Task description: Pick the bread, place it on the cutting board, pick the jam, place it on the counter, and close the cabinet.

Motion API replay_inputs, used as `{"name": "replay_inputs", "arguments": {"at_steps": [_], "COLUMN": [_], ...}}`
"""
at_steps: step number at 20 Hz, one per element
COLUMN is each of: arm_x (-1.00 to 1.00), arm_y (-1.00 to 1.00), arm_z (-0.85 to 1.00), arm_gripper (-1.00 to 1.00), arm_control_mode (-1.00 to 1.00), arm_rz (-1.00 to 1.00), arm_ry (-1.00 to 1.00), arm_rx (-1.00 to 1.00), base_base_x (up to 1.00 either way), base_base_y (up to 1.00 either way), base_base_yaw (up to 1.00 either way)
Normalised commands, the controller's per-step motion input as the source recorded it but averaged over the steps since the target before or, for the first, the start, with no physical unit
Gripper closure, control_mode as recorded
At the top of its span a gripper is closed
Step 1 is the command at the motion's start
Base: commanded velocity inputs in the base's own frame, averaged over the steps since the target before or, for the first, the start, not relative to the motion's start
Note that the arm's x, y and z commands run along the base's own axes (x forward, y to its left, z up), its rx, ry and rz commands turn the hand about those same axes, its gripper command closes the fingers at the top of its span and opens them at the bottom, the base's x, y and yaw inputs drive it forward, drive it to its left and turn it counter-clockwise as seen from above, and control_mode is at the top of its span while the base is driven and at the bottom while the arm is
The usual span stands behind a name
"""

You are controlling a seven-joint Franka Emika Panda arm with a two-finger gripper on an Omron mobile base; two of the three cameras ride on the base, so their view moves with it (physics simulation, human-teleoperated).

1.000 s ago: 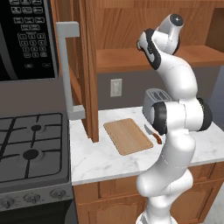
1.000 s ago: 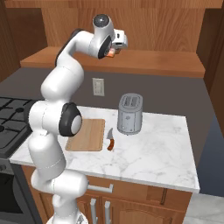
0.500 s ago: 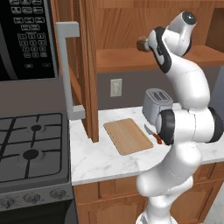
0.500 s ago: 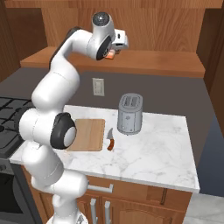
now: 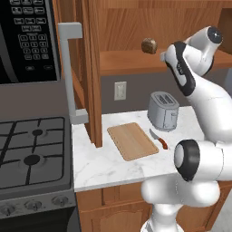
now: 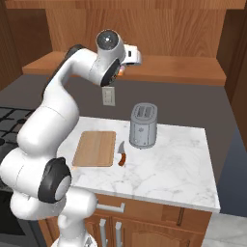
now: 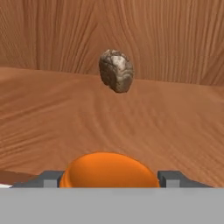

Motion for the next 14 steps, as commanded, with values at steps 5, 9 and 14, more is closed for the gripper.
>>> {"name": "replay_inputs", "arguments": {"at_steps": [5,9,14], "arm_x": [-0.82,-0.86,-0.82], "arm_y": [-0.02,0.0,-0.06], "arm_z": [-0.15,-0.21,-0.22], "arm_gripper": [1.0,1.0,1.0], "arm_control_mode": [-1.0,-1.0,-1.0], "arm_rz": [0.0,0.0,0.0], "arm_ry": [-0.1,-0.05,-0.01], "arm_rx": [0.0,0.0,0.0], "base_base_x": [0.0,0.0,0.0], "base_base_y": [0.0,0.0,0.0], "base_base_yaw": [0.0,0.0,0.0]}}
